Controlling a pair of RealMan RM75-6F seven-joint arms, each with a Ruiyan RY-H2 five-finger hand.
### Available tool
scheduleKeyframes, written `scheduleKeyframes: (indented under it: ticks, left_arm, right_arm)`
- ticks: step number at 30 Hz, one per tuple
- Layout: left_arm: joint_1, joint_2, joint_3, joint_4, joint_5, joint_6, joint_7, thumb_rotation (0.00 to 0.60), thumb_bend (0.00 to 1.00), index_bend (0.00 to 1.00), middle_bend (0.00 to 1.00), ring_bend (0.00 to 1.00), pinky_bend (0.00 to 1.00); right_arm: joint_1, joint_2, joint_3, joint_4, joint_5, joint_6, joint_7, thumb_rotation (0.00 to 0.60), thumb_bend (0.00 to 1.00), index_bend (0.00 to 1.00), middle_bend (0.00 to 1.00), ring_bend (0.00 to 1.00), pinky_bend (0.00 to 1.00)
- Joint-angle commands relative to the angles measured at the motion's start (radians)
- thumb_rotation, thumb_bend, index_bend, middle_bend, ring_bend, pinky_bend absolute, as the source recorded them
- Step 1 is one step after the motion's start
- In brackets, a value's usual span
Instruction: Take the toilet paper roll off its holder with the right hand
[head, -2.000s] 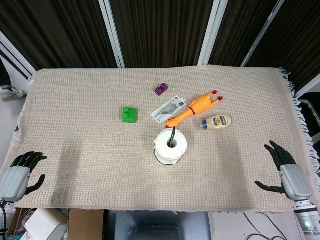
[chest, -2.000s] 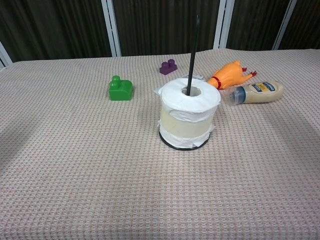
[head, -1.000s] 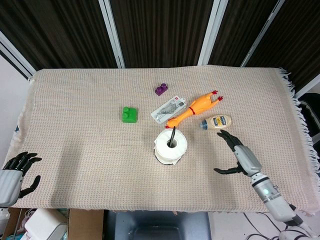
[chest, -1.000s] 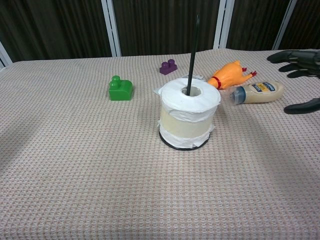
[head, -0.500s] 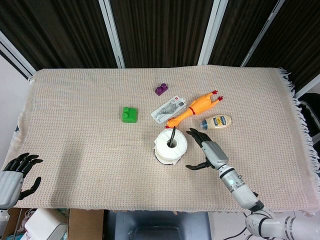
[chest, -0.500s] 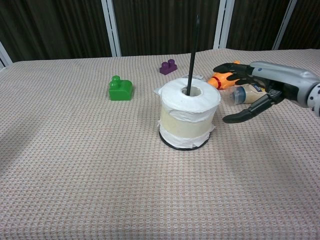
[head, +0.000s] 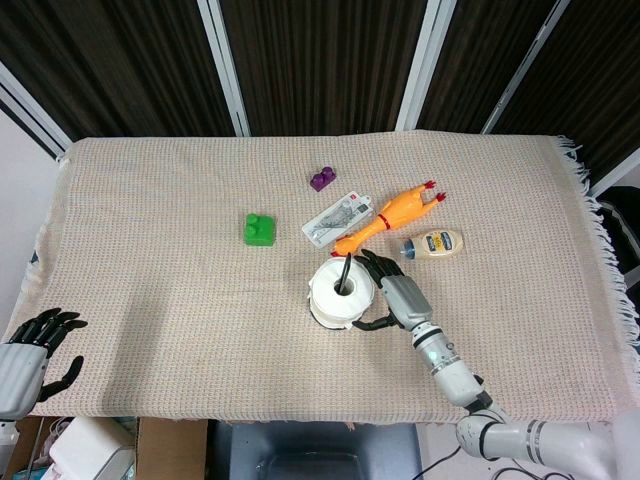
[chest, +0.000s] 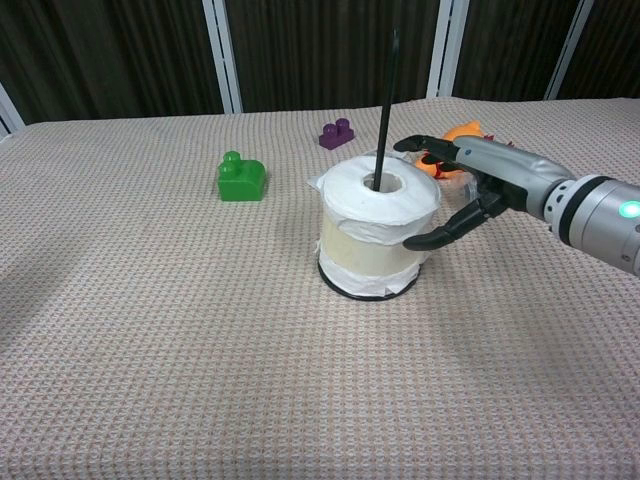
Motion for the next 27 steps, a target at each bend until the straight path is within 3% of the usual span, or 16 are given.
scheduleKeyframes:
  ticks: [1, 13, 17, 20, 27]
  left_arm:
    - [-0.001, 0.001, 0.001, 0.0, 0.002, -0.001, 0.001, 0.6, 0.42, 0.3, 0.24, 0.16, 0.26]
    - [-0.001, 0.003, 0.007, 0.001, 0.013, 0.001, -0.006, 0.6, 0.42, 0.3, 0.25, 0.17, 0.26]
    - [-0.001, 0.003, 0.01, 0.004, 0.017, 0.0, -0.005, 0.6, 0.42, 0.3, 0.25, 0.17, 0.26]
    - [-0.001, 0.003, 0.01, 0.004, 0.018, 0.0, -0.004, 0.6, 0.42, 0.3, 0.25, 0.18, 0.26]
    - [-0.003, 0.003, 0.012, 0.004, 0.02, -0.003, -0.004, 0.6, 0.41, 0.3, 0.26, 0.18, 0.26]
  right_arm:
    - [0.019, -0.034, 0.001, 0.044, -0.001, -0.026, 0.03, 0.6, 0.05, 0.0, 0.0, 0.0, 0.11]
    - [0.045, -0.131, -0.006, 0.196, -0.034, -0.04, 0.098, 0.6, 0.05, 0.03, 0.0, 0.0, 0.11]
    - [0.048, -0.164, -0.014, 0.255, -0.086, -0.017, 0.164, 0.6, 0.05, 0.16, 0.06, 0.04, 0.22]
    - [0.049, -0.186, -0.009, 0.286, -0.101, -0.008, 0.222, 0.6, 0.05, 0.26, 0.16, 0.15, 0.32]
    - [0.044, -0.228, -0.011, 0.348, -0.15, 0.055, 0.279, 0.6, 0.07, 0.64, 0.47, 0.45, 0.59]
